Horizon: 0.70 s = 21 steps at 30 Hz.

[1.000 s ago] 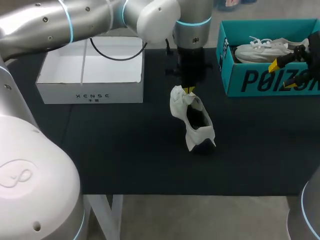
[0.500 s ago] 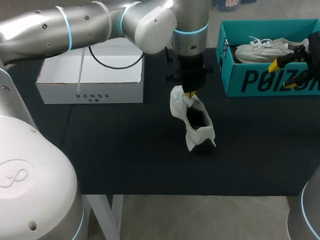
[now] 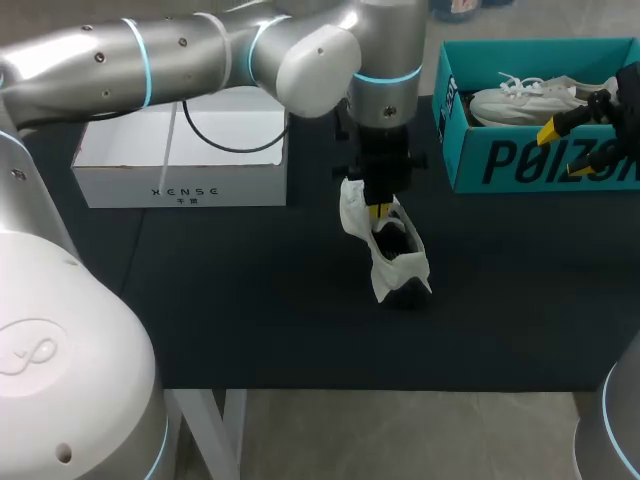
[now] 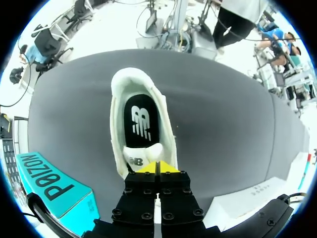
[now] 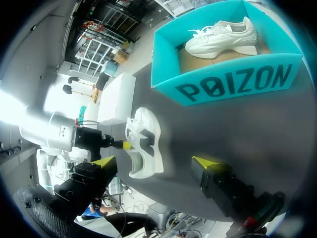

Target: Take the shoe out of the shoebox, open the shoe tongue, remove and reinsert the insole, then place the shoe into the shoebox

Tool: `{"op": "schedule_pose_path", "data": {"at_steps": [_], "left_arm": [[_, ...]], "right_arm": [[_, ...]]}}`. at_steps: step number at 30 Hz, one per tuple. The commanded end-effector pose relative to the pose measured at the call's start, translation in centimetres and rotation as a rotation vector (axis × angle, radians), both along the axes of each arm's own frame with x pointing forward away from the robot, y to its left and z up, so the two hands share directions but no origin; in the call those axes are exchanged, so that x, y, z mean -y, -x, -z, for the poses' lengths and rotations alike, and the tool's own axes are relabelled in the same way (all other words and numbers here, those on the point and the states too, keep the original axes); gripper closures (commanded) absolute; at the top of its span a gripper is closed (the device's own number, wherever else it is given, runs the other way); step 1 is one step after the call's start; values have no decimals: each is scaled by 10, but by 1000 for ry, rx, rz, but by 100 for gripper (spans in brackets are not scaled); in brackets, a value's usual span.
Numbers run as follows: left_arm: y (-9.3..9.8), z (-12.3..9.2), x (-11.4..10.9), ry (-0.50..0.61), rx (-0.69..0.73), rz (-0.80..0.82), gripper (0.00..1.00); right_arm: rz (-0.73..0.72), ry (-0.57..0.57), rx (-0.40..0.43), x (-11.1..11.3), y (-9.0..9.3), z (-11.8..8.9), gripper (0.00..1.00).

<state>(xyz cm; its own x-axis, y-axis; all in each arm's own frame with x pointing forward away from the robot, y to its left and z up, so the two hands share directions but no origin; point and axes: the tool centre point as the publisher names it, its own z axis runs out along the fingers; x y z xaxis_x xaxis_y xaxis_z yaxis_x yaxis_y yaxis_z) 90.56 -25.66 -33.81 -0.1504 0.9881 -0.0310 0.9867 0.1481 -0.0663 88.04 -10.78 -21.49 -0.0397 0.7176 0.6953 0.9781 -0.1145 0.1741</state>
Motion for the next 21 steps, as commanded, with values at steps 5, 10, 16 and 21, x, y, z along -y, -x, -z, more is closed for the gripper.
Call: {"op": "schedule_pose_path", "data": {"at_steps": [5, 10, 16, 21], "left_arm": [[-31, -14, 5, 50, 68, -89, 100], [-23, 2, 10, 26, 41, -81, 100], [-6, 19, 9, -5, 14, -54, 100], [-2, 9, 4, -16, 13, -67, 100]], "right_arm": [[1, 2, 0, 0, 0, 0, 0], [1, 2, 0, 0, 0, 0, 0], [1, 2, 0, 0, 0, 0, 0], [1, 2, 0, 0, 0, 0, 0]]}}
